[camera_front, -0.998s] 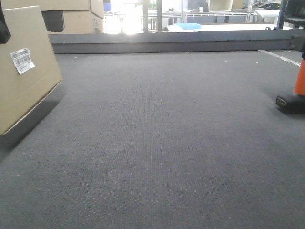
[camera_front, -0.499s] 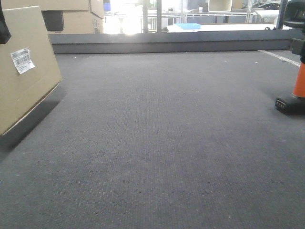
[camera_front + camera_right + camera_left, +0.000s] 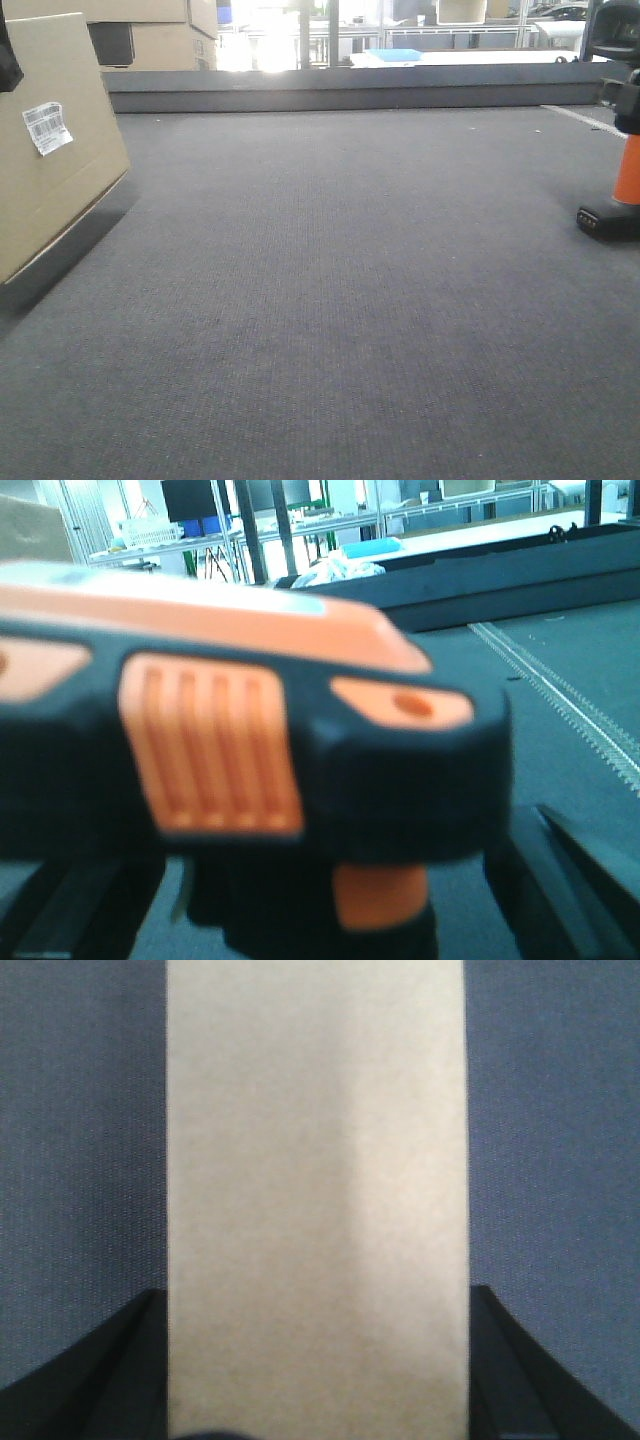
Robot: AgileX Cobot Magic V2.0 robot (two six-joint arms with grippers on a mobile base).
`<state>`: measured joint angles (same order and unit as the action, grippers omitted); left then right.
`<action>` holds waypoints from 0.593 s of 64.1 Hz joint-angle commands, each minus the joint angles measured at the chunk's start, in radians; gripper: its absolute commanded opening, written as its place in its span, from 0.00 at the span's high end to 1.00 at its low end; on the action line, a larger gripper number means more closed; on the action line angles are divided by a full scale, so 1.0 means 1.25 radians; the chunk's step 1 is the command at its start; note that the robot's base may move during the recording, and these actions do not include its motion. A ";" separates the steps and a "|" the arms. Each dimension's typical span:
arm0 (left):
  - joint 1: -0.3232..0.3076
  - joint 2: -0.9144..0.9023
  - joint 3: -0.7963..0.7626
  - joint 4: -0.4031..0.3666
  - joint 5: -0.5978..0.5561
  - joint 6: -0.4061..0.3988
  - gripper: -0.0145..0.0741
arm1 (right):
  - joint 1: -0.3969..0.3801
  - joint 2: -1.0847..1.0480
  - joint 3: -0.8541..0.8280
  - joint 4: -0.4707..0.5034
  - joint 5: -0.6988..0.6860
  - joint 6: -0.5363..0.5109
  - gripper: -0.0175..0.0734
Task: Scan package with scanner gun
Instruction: 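Open the left gripper to release the box and pull the scanner back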
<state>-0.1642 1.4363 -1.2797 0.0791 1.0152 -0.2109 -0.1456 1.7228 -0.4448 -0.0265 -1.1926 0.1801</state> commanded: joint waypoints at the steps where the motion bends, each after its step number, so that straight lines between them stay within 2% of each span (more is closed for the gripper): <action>1: 0.001 -0.011 -0.001 -0.004 -0.009 0.001 0.96 | 0.000 0.001 0.012 0.001 -0.015 0.001 0.19; 6: 0.001 -0.011 -0.001 -0.004 -0.013 0.001 0.96 | 0.000 0.000 0.030 -0.019 -0.023 0.001 0.19; 14: 0.003 -0.011 -0.001 0.036 -0.008 0.001 0.96 | 0.000 -0.015 0.055 -0.061 -0.023 0.001 0.19; 19: 0.016 -0.011 -0.001 0.046 0.002 0.026 0.96 | 0.000 -0.034 0.076 -0.061 -0.023 0.001 0.19; 31: 0.092 -0.011 -0.001 -0.036 0.015 0.133 0.96 | 0.000 -0.103 0.141 -0.061 -0.023 0.001 0.19; 38: 0.129 -0.011 -0.001 -0.029 0.015 0.154 0.96 | 0.000 -0.149 0.176 -0.061 -0.018 -0.009 0.19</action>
<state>-0.0321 1.4363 -1.2797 0.0530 1.0415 -0.0480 -0.1456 1.5831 -0.2571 -0.0918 -1.1964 0.1801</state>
